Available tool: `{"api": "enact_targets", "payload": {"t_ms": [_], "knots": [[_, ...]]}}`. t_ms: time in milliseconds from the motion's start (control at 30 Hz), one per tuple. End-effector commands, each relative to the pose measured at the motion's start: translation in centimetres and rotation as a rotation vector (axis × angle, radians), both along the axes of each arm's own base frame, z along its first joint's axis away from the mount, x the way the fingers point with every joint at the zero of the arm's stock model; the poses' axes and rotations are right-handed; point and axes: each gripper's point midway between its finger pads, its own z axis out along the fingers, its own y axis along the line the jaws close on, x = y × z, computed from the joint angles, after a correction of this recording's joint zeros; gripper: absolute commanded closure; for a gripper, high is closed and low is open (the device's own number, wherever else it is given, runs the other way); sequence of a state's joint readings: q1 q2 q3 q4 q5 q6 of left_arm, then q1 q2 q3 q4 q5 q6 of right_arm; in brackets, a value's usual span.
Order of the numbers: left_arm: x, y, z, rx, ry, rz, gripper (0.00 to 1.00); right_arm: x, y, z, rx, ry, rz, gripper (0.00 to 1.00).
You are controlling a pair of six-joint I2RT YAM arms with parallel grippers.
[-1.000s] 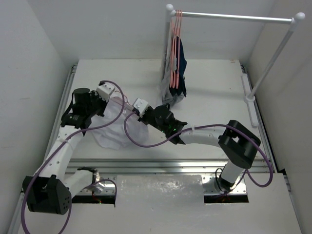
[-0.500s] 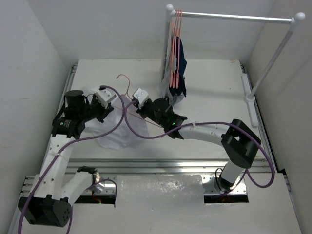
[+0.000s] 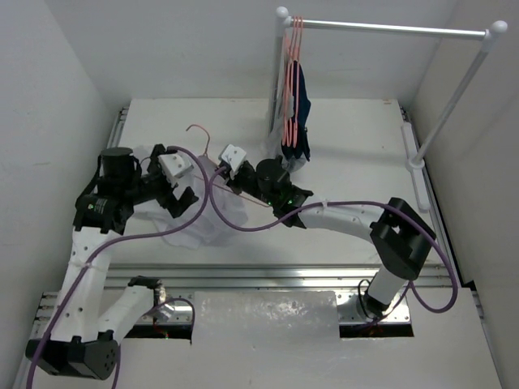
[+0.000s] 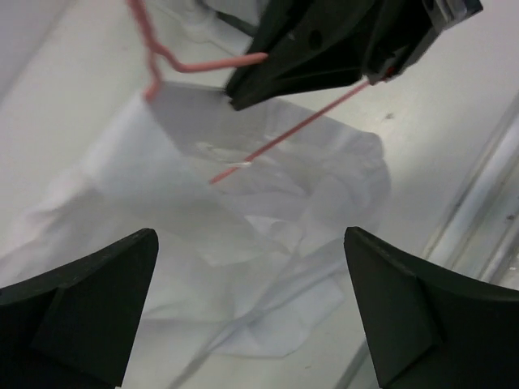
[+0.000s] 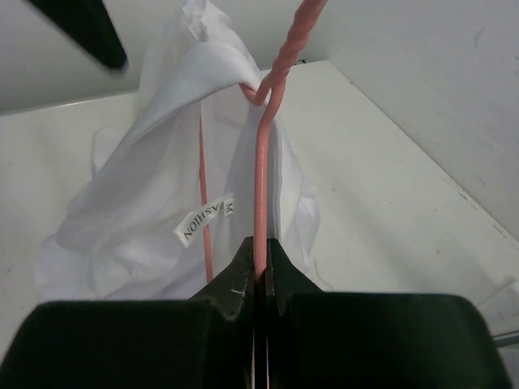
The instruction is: Place the shirt on the hanger
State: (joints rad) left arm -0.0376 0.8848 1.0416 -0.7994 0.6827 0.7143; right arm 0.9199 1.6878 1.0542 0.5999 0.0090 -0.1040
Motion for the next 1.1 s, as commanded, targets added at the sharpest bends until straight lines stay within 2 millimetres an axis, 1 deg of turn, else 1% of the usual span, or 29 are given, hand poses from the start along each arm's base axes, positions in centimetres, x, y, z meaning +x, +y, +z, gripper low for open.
{"api": "enact_targets", "payload": {"t_ms": [0, 67, 100, 167, 200, 267, 333, 367, 433, 467, 500, 533, 567, 600, 633, 667, 700, 800, 833, 867, 900, 967, 1000, 1033, 1067], "knots": [[0.4, 2.3, 5.1, 0.103, -0.185, 0.090, 0.01, 0.2, -0.3, 3.6, 0.088, -0.074, 0.042, 1.00], [1.3, 4.0, 7.2, 0.158, -0.264, 0.180, 0.01, 0.5, -0.3, 3.1, 0.081, -0.068, 0.049, 1.00], [1.9, 5.9, 7.8, 0.229, -0.298, 0.263, 0.01, 0.5, -0.4, 2.8, 0.077, -0.063, 0.049, 1.00], [2.8, 7.6, 9.2, 0.296, -0.367, 0.329, 0.00, 0.8, -0.6, 2.6, 0.083, -0.055, 0.048, 1.00], [3.4, 8.7, 9.2, 0.364, -0.390, 0.355, 0.00, 0.7, -0.6, 2.5, 0.085, -0.049, 0.055, 1.00], [4.2, 9.1, 8.9, 0.414, -0.399, 0.339, 0.00, 0.6, -0.8, 2.7, 0.094, -0.043, 0.065, 1.00], [5.1, 8.7, 7.8, 0.456, -0.394, 0.257, 0.01, 0.3, -0.8, 2.8, 0.099, -0.039, 0.082, 1.00], [5.6, 8.5, 7.7, 0.461, -0.407, 0.229, 0.00, 0.2, -0.9, 3.0, 0.103, -0.040, 0.086, 1.00], [6.7, 8.4, 7.9, 0.462, -0.469, 0.180, 0.00, -0.2, -0.9, 2.9, 0.097, -0.034, 0.109, 1.00], [7.4, 8.3, 7.4, 0.457, -0.457, 0.156, 0.00, -0.4, -1.0, 3.0, 0.096, -0.037, 0.120, 1.00], [7.7, 7.9, 7.3, 0.436, -0.462, 0.103, 0.00, -0.6, -1.0, 2.9, 0.091, -0.036, 0.130, 1.00], [7.9, 7.5, 7.7, 0.416, -0.455, 0.074, 0.00, -1.0, -0.9, 2.7, 0.084, -0.035, 0.152, 1.00], [8.6, 6.4, 6.5, 0.387, -0.419, -0.011, 0.00, -1.1, -0.9, 2.9, 0.083, -0.039, 0.160, 1.00], [8.5, 5.8, 7.2, 0.392, -0.431, -0.073, 0.00, -1.2, -0.9, 2.9, 0.080, -0.038, 0.164, 1.00], [7.4, 5.2, 5.1, 0.384, -0.345, -0.149, 0.00, -1.2, -1.0, 2.9, 0.079, -0.037, 0.163, 1.00], [7.4, 4.4, 4.4, 0.365, -0.334, -0.212, 0.00, -1.3, -1.0, 3.1, 0.082, -0.040, 0.163, 1.00], [7.2, 4.2, 4.3, 0.354, -0.323, -0.230, 0.00, -1.4, -1.1, 3.1, 0.082, -0.040, 0.164, 1.00], [6.3, 3.6, 2.7, 0.335, -0.267, -0.285, 0.00, -1.5, -1.2, 3.2, 0.082, -0.046, 0.172, 1.00], [5.7, 3.5, 2.0, 0.329, -0.242, -0.303, 0.00, -1.6, -1.2, 3.2, 0.082, -0.046, 0.175, 1.00], [5.3, 3.2, 1.9, 0.322, -0.247, -0.324, 0.00, -1.7, -1.1, 3.3, 0.083, -0.047, 0.181, 1.00], [5.0, 3.1, 1.1, 0.306, -0.224, -0.325, 0.01, -1.6, -1.0, 3.4, 0.085, -0.049, 0.184, 1.00], [5.6, 3.1, 1.0, 0.273, -0.219, -0.276, 0.04, -1.7, -0.8, 3.6, 0.087, -0.054, 0.198, 1.00], [5.8, 3.1, 0.5, 0.265, -0.208, -0.263, 0.18, -1.8, -0.7, 3.8, 0.088, -0.060, 0.204, 1.00], [6.4, 3.2, 0.6, 0.263, -0.226, -0.252, 0.32, -1.9, -0.6, 4.0, 0.089, -0.067, 0.214, 1.00], [6.4, 3.0, 0.5, 0.251, -0.219, -0.247, 0.41, -2.1, -0.5, 4.0, 0.089, -0.070, 0.226, 1.00]]}}
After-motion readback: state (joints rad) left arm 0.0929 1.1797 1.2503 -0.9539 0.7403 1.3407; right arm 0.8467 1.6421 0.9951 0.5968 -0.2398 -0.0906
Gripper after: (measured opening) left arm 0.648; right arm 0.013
